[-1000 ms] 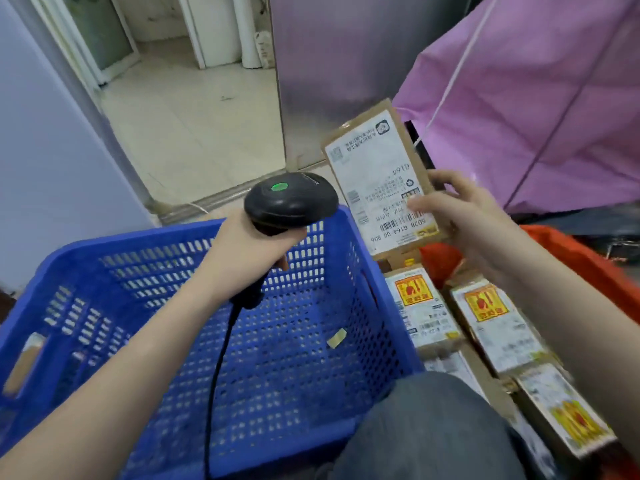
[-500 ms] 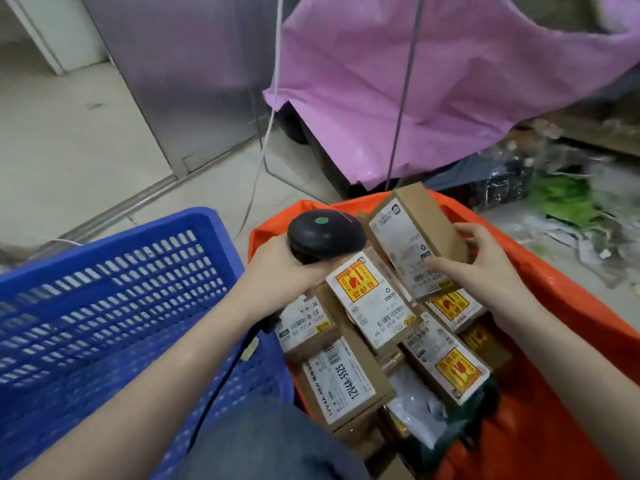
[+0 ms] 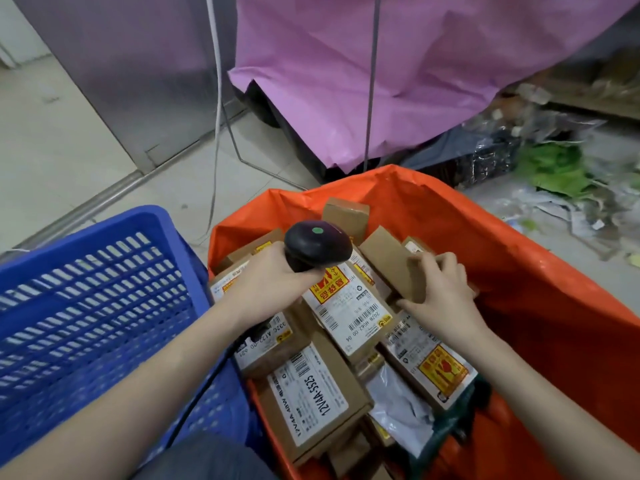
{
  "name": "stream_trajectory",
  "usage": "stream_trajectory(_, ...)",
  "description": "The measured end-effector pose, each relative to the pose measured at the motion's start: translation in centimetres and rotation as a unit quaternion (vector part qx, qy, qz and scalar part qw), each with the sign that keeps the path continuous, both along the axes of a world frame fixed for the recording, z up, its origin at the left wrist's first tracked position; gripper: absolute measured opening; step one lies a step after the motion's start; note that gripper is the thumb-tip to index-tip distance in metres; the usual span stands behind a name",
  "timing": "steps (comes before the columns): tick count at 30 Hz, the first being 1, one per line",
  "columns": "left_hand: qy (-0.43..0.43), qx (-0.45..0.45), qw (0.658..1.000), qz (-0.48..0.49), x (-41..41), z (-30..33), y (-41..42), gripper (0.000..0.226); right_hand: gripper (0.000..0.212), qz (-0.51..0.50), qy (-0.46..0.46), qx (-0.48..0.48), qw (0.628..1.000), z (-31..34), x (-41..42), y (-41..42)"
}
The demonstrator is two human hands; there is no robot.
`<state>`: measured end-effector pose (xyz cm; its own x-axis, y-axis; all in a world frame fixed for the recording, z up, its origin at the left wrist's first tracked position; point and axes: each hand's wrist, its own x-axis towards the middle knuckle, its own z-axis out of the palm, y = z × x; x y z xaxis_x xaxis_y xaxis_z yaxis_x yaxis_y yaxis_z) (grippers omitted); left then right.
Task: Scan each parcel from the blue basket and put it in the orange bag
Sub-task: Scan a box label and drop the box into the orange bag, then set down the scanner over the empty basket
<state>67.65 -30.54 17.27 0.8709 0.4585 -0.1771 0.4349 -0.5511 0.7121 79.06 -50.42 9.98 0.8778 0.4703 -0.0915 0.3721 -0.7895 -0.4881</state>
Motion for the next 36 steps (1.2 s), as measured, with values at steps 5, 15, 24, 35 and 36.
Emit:
stream_trajectory(5,-0.014,0.0,1.0,0.008,-0.3,0.1,0.4,0.028,0.071,0.04,-0.01,0.019,0.999,1.1,-0.7,0.6)
stream_trajectory(15,-0.125,-0.026,0.991,0.043,-4.5,6.4,2.4,0.013,0.07,0.143,-0.076,0.117,0.98,10.5,-3.7,5.8)
stream_trajectory(24,-0.153,-0.085,0.978,0.115,-15.1,11.2,8.7,0.014,0.081,0.28,-0.009,0.229,0.932,18.1,-12.1,14.7)
stream_trajectory(35,-0.155,-0.096,0.969,0.164,-34.7,13.7,16.3,0.031,0.084,0.518,0.044,0.198,0.831,21.7,-28.6,28.1)
stream_trajectory(36,-0.145,-0.091,0.97,0.171,-36.7,13.6,17.1,0.034,0.084,0.537,0.051,0.193,0.819,21.8,-30.4,29.2)
